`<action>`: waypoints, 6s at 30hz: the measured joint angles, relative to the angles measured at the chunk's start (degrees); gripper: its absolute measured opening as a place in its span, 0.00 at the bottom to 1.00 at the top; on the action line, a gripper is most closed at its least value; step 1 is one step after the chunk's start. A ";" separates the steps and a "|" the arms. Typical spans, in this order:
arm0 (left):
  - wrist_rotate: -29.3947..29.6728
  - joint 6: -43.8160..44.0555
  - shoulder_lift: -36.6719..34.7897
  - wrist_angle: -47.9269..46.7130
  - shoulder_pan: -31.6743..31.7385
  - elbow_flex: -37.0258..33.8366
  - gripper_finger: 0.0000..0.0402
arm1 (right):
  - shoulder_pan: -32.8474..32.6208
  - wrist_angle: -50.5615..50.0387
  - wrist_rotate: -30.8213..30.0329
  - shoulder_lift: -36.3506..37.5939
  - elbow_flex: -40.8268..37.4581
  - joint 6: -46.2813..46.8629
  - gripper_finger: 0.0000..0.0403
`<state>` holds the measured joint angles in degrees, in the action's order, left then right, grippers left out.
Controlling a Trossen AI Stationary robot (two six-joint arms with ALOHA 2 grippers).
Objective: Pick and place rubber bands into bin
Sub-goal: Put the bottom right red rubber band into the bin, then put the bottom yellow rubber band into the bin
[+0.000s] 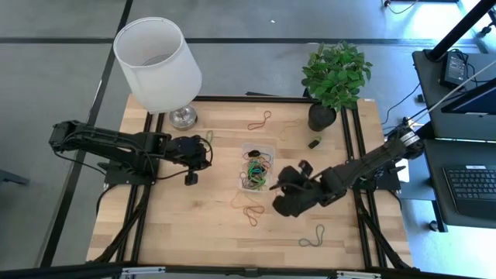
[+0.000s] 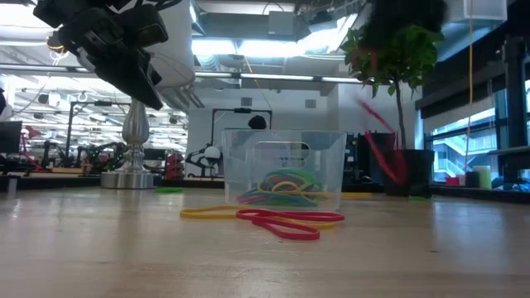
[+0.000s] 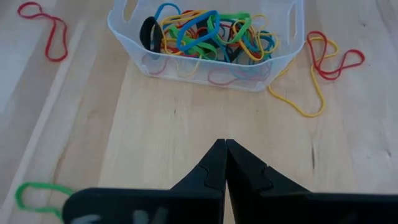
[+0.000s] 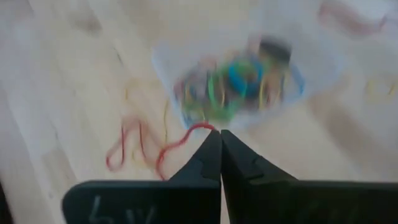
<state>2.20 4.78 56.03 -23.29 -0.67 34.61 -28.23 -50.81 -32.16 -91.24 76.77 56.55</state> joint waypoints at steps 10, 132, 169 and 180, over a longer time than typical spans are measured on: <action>-0.35 0.75 0.00 0.04 0.00 0.00 0.01 | 9.02 9.21 -5.12 0.05 6.38 -22.70 0.00; 29.64 52.83 58.49 -45.76 -30.66 72.12 0.00 | -21.96 17.07 10.69 25.25 -42.51 10.41 0.09; 22.42 21.08 61.77 -35.40 -8.62 72.54 0.01 | -21.95 21.42 7.63 24.38 -42.51 10.58 0.09; 20.18 23.03 61.77 -28.43 -8.98 68.63 0.17 | -21.95 24.02 7.72 23.74 -42.56 10.50 0.09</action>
<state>22.37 27.81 117.80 -51.72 -9.65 103.24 -50.17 -26.79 -24.45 -67.51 34.22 67.05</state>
